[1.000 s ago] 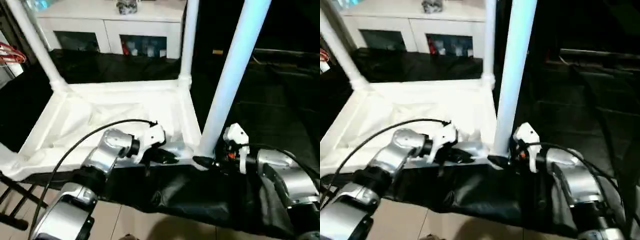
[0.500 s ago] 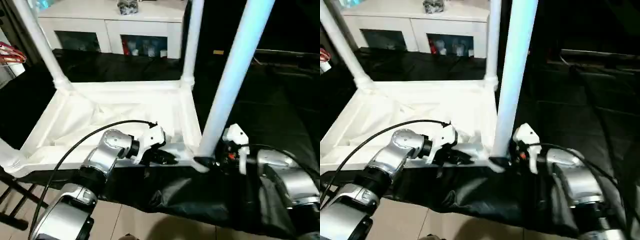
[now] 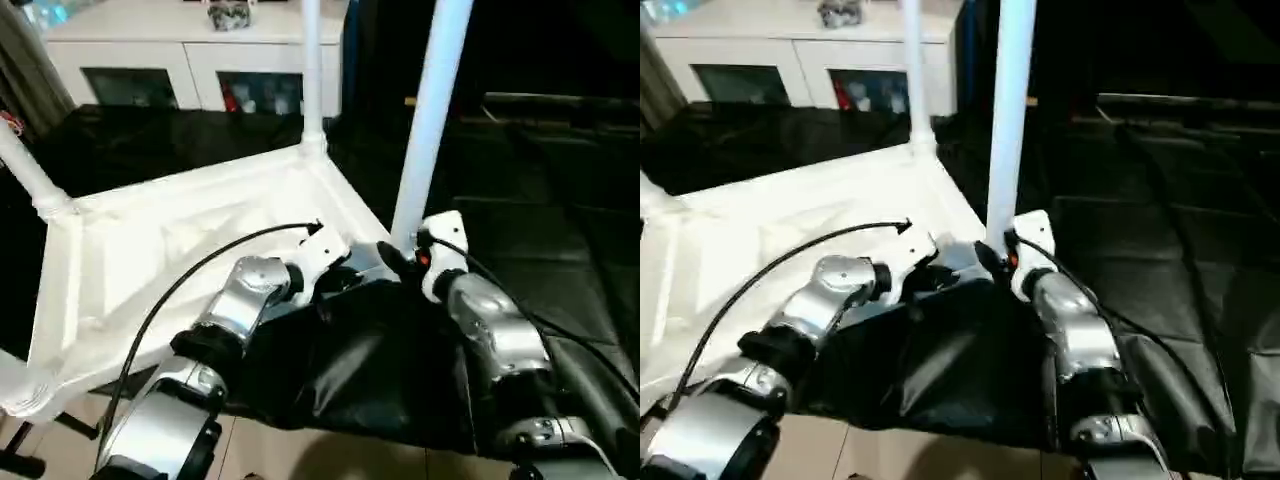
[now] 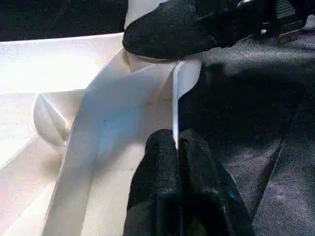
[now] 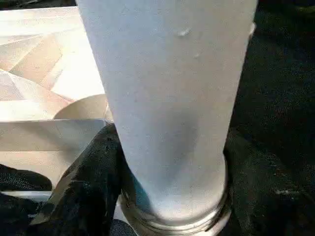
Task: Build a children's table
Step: Rotate leg to tighten
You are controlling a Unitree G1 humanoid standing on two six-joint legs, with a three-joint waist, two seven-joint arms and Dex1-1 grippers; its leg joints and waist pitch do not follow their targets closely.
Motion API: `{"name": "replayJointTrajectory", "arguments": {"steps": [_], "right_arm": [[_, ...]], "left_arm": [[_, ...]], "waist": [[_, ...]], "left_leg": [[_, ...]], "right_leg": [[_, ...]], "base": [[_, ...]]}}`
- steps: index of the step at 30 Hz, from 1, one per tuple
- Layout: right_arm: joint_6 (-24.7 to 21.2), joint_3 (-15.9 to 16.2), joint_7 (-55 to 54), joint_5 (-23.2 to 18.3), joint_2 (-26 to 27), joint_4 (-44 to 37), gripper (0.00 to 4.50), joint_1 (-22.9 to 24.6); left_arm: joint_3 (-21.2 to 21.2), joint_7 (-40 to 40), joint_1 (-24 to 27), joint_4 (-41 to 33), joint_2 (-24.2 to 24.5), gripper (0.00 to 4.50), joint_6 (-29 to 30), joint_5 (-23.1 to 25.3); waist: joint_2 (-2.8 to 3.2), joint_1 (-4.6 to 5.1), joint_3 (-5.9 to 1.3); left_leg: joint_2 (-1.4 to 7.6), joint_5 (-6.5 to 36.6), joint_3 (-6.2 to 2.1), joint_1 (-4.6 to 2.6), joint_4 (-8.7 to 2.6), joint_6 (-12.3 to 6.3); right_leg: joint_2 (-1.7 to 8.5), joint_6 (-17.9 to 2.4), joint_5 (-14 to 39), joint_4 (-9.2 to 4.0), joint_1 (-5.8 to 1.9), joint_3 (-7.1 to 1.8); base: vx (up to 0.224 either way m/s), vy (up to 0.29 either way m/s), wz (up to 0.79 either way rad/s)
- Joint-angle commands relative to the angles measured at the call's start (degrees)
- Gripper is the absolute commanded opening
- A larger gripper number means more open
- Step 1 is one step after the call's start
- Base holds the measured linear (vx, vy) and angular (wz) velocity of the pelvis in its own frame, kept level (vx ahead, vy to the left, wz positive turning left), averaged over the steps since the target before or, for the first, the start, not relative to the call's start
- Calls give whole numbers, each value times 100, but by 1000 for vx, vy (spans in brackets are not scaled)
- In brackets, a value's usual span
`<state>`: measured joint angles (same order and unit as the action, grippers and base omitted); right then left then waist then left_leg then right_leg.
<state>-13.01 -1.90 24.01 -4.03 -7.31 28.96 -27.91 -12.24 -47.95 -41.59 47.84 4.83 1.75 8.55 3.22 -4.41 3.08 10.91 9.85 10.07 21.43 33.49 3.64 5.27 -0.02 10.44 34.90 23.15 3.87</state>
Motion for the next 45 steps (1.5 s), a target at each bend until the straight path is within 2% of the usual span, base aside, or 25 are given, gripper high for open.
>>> {"name": "replayJointTrajectory", "arguments": {"steps": [1, 2, 6, 9, 10, 12, 13, 15, 20, 23, 25, 26, 27, 28, 34, 38, 41, 42, 43, 44, 45], "right_arm": [[-97, 457, 402, -98, 365, 134, 320, -34], [-141, 462, 604, -195, 307, 36, 334, 3], [-53, 560, 855, -126, 179, -106, 371, 88], [102, 753, 1484, -185, -148, -426, 371, 303], [147, 810, 1705, -220, -263, -541, 371, 377], [196, 884, 2030, -287, -436, -708, 371, 485], [216, 975, 2571, -428, -718, -1011, 371, 664], [220, 997, 2721, -462, -791, -1092, 371, 710], [16, 1113, 3691, -685, -1337, -1578, 371, 1000], [-222, 1191, 4074, -821, -1577, -1782, 371, 1100], [-350, 1262, 4249, -860, -1694, -1888, 340, 1150], [-401, 1284, 4306, -873, -1723, -1916, 340, 1164], [-423, 1307, 4357, -875, -1746, -1935, 337, 1176], [-424, 1308, 4360, -875, -1747, -1936, 314, 1177], [-521, 1366, 4439, -904, -1744, -2007, 276, 1209], [-542, 1373, 4370, -890, -1688, -2009, 270, 1217], [-289, 1205, 3620, -657, -1307, -1669, 268, 1113], [-227, 1088, 3067, -495, -1070, -1420, 268, 1003], [-220, 1053, 2909, -454, -1005, -1347, 267, 969], [-216, 1029, 2798, -425, -958, -1296, 267, 945], [-314, 907, 2195, -291, -720, -1021, 267, 802]], "left_arm": [[-152, -170, -226, -262, -490, 0, -299, -290], [-167, -323, -180, -305, -437, 0, -336, -356], [-190, -553, -103, -376, -345, 0, -373, -387], [-212, -896, 2, -499, -178, 0, -376, -440], [-213, -979, 15, -515, -127, 0, -380, -447], [-218, -1112, 30, -523, -49, 0, -421, -454], [-238, -1349, 44, -542, 87, 0, -477, -470], [-241, -1415, 46, -548, 121, 0, -496, -474], [-227, -1945, 80, -653, 378, 0, -572, -561], [-237, -2134, 93, -689, 485, 0, -564, -609], [-246, -2254, 111, -712, 529, 0, -543, -645], [-245, -2281, 117, -718, 537, 0, -539, -651], [-238, -2304, 126, -725, 540, 0, -543, -655], [-238, -2305, 127, -725, 540, 0, -543, -656], [-260, -2461, 218, -869, 546, 0, -461, -698], [-253, -2328, 224, -863, 504, 0, -488, -689], [-166, -1804, 138, -725, 331, 0, -461, -610], [-115, -1561, 97, -677, 231, 0, -425, -586], [-105, -1498, 85, -663, 205, 0, -420, -576], [-97, -1454, 77, -653, 188, 0, -417, -570], [-71, -1245, 23, -590, 83, 0, -403, -541]], "waist": [[-92, -14, -405], [-111, -14, -401], [-106, -21, -405], [-93, -60, -411], [-108, -81, -404], [-95, -98, -394], [-93, -109, -382], [-100, -131, -379], [-114, -167, -379], [-119, -204, -398], [-116, -229, -386], [-117, -236, -393], [-119, -240, -391], [-126, -242, -389], [-130, -246, -387], [-130, -243, -384], [-130, -230, -377], [-125, -195, -371], [-125, -195, -371], [-125, -154, -359], [-126, -125, -364]], "left_leg": [[151, 1079, -44, -27, -355, -370], [151, 1118, -42, -29, -358, -371], [157, 1073, -44, -26, -354, -399], [168, 1004, -35, -28, -337, -483], [170, 1030, -31, -27, -337, -498], [174, 1113, -30, -34, -341, -509], [184, 1240, -34, -40, -357, -473], [194, 1296, -38, -33, -361, -475], [202, 1343, -40, -42, -362, -455], [209, 1170, -38, -28, -342, -536], [212, 1178, -37, -32, -347, -524], [212, 1171, -34, -37, -344, -520], [216, 1192, -37, -37, -348, -504], [216, 1204, -34, -36, -347, -492], [219, 1204, -45, -32, -361, -439], [208, 1209, -40, -30, -356, -431], [206, 1252, -43, -27, -361, -395], [189, 1355, -50, -29, -374, -309], [189, 1355, -50, -29, -374, -309], [177, 1444, -58, -33, -389, -222], [176, 1451, -75, -30, -405, -171]], "right_leg": [[301, -1335, 931, -442, -335, -217], [302, -1324, 998, -447, -333, -218], [303, -1320, 948, -442, -335, -222], [303, -1395, 730, -420, -339, -226], [305, -1387, 768, -430, -343, -225], [305, -1380, 891, -443, -337, -221], [304, -1338, 1129, -462, -326, -222], [309, -1306, 1199, -465, -330, -229], [317, -1261, 1397, -483, -321, -229], [308, -1340, 1101, -438, -320, -224], [317, -1359, 1180, -447, -311, -222], [315, -1353, 1191, -447, -313, -223], [322, -1347, 1250, -450, -305, -224], [321, -1341, 1274, -454, -302, -225], [329, -1262, 1390, -460, -301, -226], [322, -1271, 1370, -461, -299, -222], [329, -1234, 1483, -472, -289, -222], [329, -1190, 1663, -493, -286, -213], [329, -1190, 1663, -493, -286, -213], [330, -1152, 1845, -504, -276, -205], [326, -1076, 1929, -514, -296, -199]], "base": [[0, 0, 0], [0, 0, 0], [0, 0, 0], [0, 0, 0], [0, 0, 0], [0, 0, 0], [0, 0, 0], [0, 0, 0], [0, 0, 0], [0, 0, 0], [0, 0, 0], [0, 0, 0], [0, 0, 0], [0, 0, 0], [0, 0, 0], [0, 0, 0], [0, 0, 0], [0, 0, 0], [0, 0, 0], [0, 0, 0], [0, 0, 0]]}}
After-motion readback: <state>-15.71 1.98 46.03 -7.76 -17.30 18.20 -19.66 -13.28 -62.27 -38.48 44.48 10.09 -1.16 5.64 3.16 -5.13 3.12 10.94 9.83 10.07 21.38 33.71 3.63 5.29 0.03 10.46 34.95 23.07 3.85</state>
